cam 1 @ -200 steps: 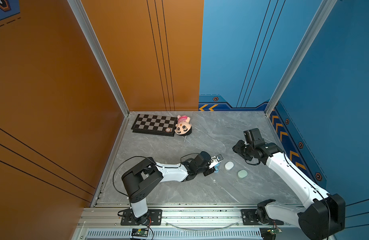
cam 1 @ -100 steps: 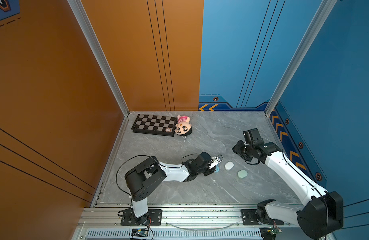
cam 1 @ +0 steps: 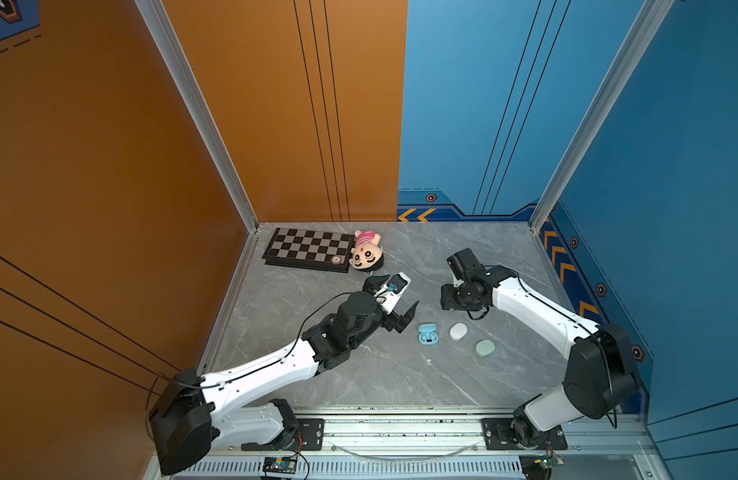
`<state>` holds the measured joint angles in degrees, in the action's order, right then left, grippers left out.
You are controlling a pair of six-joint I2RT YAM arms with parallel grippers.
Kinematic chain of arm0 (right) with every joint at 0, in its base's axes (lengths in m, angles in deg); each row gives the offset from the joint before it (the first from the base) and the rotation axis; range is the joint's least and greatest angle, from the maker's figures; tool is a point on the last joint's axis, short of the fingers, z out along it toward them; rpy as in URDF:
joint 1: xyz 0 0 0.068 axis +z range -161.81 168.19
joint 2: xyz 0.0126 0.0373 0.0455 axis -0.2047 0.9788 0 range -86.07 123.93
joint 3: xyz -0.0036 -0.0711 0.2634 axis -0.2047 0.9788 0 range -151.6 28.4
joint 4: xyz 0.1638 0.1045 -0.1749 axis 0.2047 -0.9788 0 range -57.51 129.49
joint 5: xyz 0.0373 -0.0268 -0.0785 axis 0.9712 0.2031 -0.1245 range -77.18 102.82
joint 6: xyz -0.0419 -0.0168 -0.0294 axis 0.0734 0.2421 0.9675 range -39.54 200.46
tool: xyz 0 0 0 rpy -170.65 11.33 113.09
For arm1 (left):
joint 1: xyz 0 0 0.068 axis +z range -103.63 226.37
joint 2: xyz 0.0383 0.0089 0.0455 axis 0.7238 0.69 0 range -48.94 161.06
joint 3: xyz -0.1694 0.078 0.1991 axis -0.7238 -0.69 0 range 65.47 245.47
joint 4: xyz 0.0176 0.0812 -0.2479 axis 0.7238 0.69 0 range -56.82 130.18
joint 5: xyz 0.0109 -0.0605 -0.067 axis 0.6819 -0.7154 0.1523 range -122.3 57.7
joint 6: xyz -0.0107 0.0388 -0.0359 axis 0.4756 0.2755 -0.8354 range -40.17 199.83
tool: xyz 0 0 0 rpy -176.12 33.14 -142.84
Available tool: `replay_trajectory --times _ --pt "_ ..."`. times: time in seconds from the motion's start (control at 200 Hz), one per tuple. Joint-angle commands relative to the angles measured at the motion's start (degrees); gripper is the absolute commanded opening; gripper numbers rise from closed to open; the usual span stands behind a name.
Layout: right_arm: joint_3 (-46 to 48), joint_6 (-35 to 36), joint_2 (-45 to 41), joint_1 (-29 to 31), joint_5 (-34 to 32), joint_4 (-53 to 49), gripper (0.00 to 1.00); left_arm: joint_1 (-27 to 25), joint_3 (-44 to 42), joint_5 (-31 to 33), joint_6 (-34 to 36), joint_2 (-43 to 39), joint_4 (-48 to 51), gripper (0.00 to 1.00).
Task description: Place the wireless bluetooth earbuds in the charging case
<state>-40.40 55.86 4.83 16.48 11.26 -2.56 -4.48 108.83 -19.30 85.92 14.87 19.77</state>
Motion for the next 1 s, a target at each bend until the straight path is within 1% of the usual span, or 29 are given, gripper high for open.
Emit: replay_trajectory --times 0.0,0.12,0.24,0.335,0.475,0.596,0.641,0.686,0.751,0.831,0.896,0.946,0.996 --pt "-2.7 6.5 3.2 2.9 -5.4 -2.9 0.62 1.6 -3.3 1.0 -5.7 -4.5 11.4 0.98" --pt "-1.5 7.2 6.3 4.8 -6.0 -2.8 0.60 2.4 -5.7 3.6 -7.6 -10.2 14.8 0.98" --pt "2.1 6.5 6.2 6.9 -5.9 -2.2 0.58 3.2 -7.7 5.6 -10.8 -14.8 15.6 0.98" --pt "5.6 4.9 4.3 8.7 -5.4 -1.7 0.57 4.4 -8.9 6.9 -14.3 -17.5 15.9 0.98" --pt "11.2 3.4 -0.4 11.4 -6.5 -0.9 0.57 5.7 -10.8 8.3 -18.8 -19.9 15.4 0.98" --pt "12.8 3.6 -4.2 11.3 -7.3 -0.4 0.57 7.1 -11.4 10.2 -21.4 -20.3 14.9 0.98" --pt "12.3 4.3 -6.0 10.4 -6.2 0.3 0.57 8.4 -11.4 10.2 -21.6 -20.1 14.6 0.98" --pt "11.7 5.2 -8.0 9.2 -5.1 1.8 0.57 10.2 -11.4 9.6 -21.5 -19.7 13.8 0.98" --pt "11.2 6.7 -11.6 6.8 -3.7 5.4 0.56 14.7 -11.3 9.0 -21.9 -18.4 13.2 0.98" --pt "12.7 8.2 -16.3 1.9 -3.3 12.1 0.56 22.4 -11.4 7.9 -23.0 -16.5 12.6 0.98" --pt "15.7 9.4 -20.4 -3.8 -2.4 18.5 0.56 29.1 -12.0 7.7 -23.5 -14.6 11.8 0.98" --pt "18.6 11.2 -22.6 -7.7 -3.4 23.4 0.57 33.3 -12.9 8.3 -22.9 -13.3 10.2 0.98" --pt "20.7 14.3 -23.6 -9.8 -6.9 26.7 0.59 36.5 -14.4 9.5 -21.2 -11.8 7.5 0.98"
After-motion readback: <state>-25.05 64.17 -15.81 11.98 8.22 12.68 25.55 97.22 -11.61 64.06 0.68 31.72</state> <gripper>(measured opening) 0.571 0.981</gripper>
